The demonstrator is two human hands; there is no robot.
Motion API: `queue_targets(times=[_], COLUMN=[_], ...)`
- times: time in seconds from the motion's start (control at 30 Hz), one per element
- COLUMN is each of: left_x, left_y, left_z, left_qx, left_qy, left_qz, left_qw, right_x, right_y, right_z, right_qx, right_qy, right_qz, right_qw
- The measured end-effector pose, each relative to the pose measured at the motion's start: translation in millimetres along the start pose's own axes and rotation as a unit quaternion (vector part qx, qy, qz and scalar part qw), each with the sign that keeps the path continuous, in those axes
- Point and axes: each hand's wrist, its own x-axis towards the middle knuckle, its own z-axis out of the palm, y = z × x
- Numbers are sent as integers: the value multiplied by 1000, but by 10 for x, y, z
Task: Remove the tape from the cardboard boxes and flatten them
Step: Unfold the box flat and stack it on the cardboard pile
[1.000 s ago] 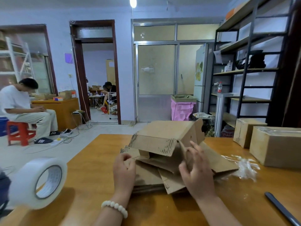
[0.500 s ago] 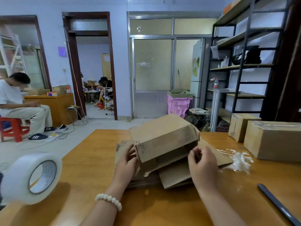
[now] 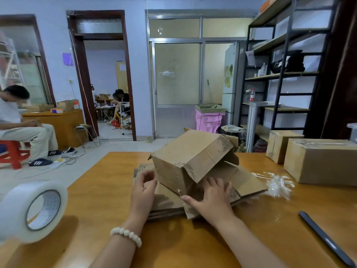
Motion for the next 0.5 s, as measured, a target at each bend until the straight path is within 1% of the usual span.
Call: queue_targets(times=[0.03,0.1,0.2,0.33,0.43,0.5], left_x=[11,14,11,51,81,70], left_y=[9,46,67,-11,-12,25], left_z=[0,4,6,7,1,-3], left_qx=[-22,-51,-59,-65,-116,-110], left_qy=[8,1,-23,-25,12,13], left_qz=[-17,-44,-59,-53,-83,-87], left_qw=[1000,998,996,996,990,990], right_x=[-1,-27,-65,-102,-88,-87], right_y=[6,12,30,73,124,137], right_z=[-14,-45,-89,-143,-117,-128], right_qx=[15,58,125,236,307,365], right_qy=[-5,-9,2,28,16,38], right_qz=[0,-6,-30,-48,-29,-7], right_qw=[1000,998,992,970,951,930])
